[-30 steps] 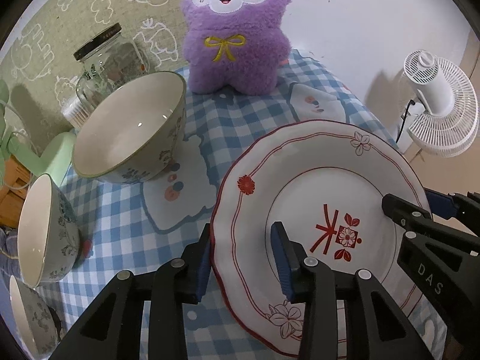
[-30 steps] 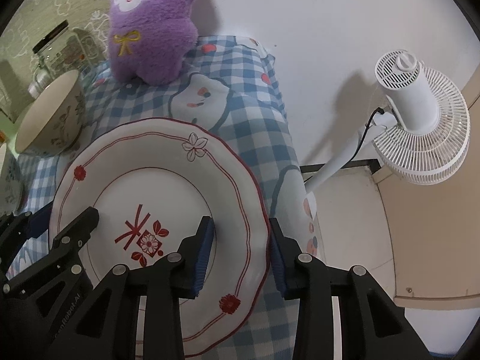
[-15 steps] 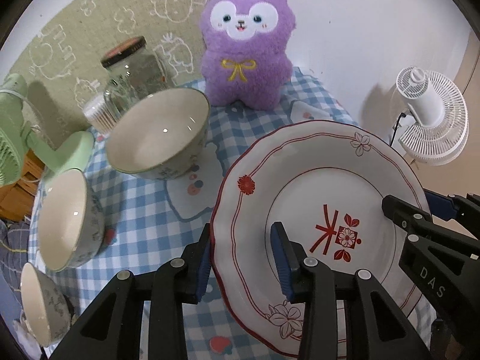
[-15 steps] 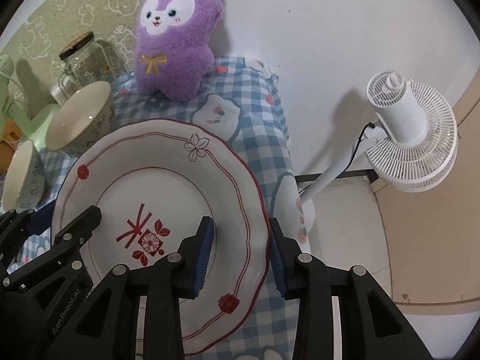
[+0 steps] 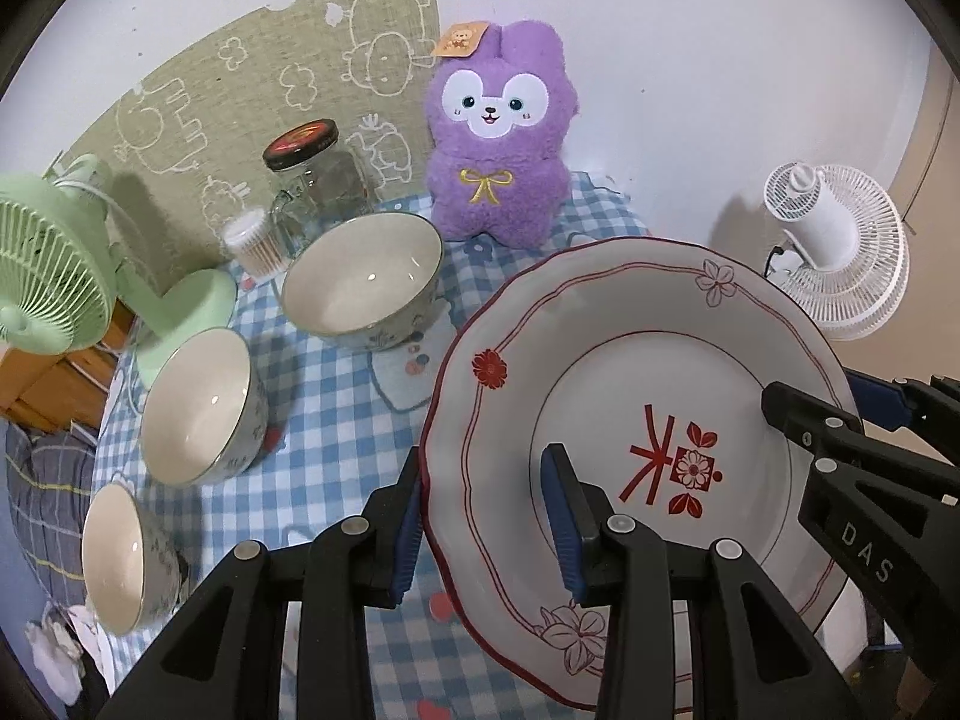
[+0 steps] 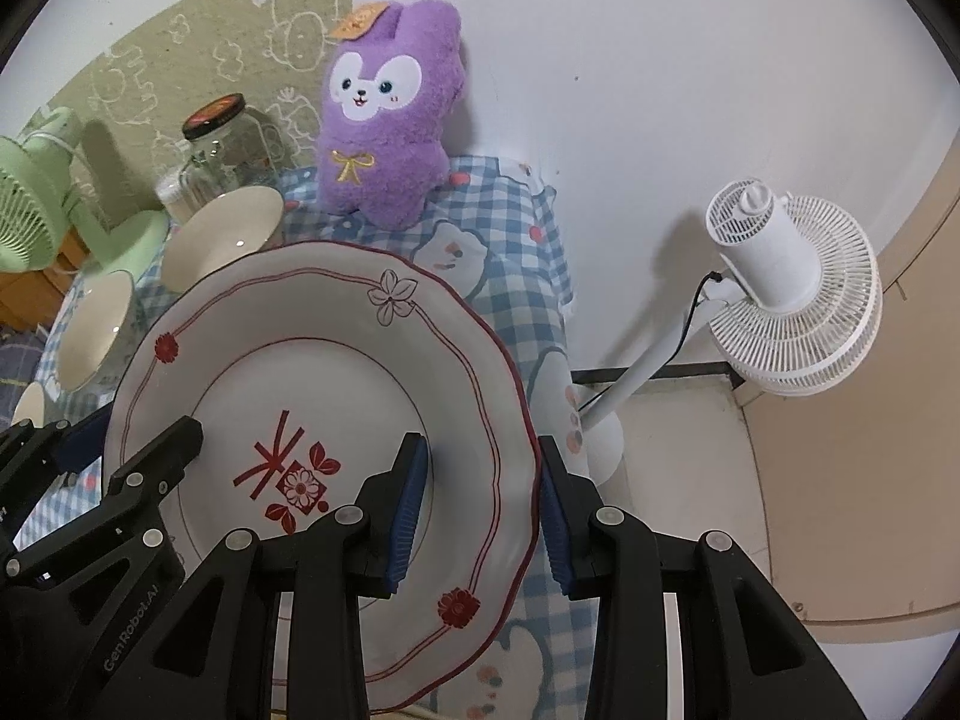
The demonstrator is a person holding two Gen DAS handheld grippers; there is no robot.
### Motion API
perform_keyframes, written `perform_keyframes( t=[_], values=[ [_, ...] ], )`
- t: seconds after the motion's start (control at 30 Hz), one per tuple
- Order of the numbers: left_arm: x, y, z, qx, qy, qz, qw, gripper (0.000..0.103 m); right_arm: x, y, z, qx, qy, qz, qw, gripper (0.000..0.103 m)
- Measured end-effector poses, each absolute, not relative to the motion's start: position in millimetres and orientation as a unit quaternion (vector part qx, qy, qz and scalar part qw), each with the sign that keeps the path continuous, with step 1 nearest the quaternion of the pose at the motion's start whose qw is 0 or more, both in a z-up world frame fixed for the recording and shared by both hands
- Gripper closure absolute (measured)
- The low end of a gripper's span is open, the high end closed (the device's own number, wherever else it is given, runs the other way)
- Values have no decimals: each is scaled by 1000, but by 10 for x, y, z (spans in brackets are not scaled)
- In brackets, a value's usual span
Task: Organize plates and bowls
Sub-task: 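Lift the red-patterned plate and carry it toward the flowered plate stack, then lower the red-patterned plate onto the flowered plates and open both tools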
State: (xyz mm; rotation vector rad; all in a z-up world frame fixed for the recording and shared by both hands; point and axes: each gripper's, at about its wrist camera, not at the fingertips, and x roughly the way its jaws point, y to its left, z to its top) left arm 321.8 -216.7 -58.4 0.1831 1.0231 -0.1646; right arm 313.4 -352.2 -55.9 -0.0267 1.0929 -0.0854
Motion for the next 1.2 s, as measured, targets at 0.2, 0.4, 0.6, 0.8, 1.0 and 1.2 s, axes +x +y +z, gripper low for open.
perform_keyframes(
  t=[0.2,0.4,0.6,0.8,1.0,1.2],
  values=[
    [3010,-2165,-441,82,483,-72,869,66,2902,-3515,-416,-20,514,-32,857,64],
    [2740,-2194,-315,84,474,-63,874,66,2638,-3505,-320,-21,510,-30,859,64],
    [2489,-2175,-292,76,481,-62,871,66,2367,-3492,-296,-20,512,-27,859,64],
    [2225,-2181,-317,76,482,-60,871,66,2087,-3492,-345,-13,519,-27,854,64],
    [2021,-2132,-405,67,492,-61,866,66,1846,-3473,-437,-10,525,-26,850,64],
    [1854,-2113,-543,59,501,-54,862,66,1700,-3450,-597,-7,540,-27,841,64]
  ],
)
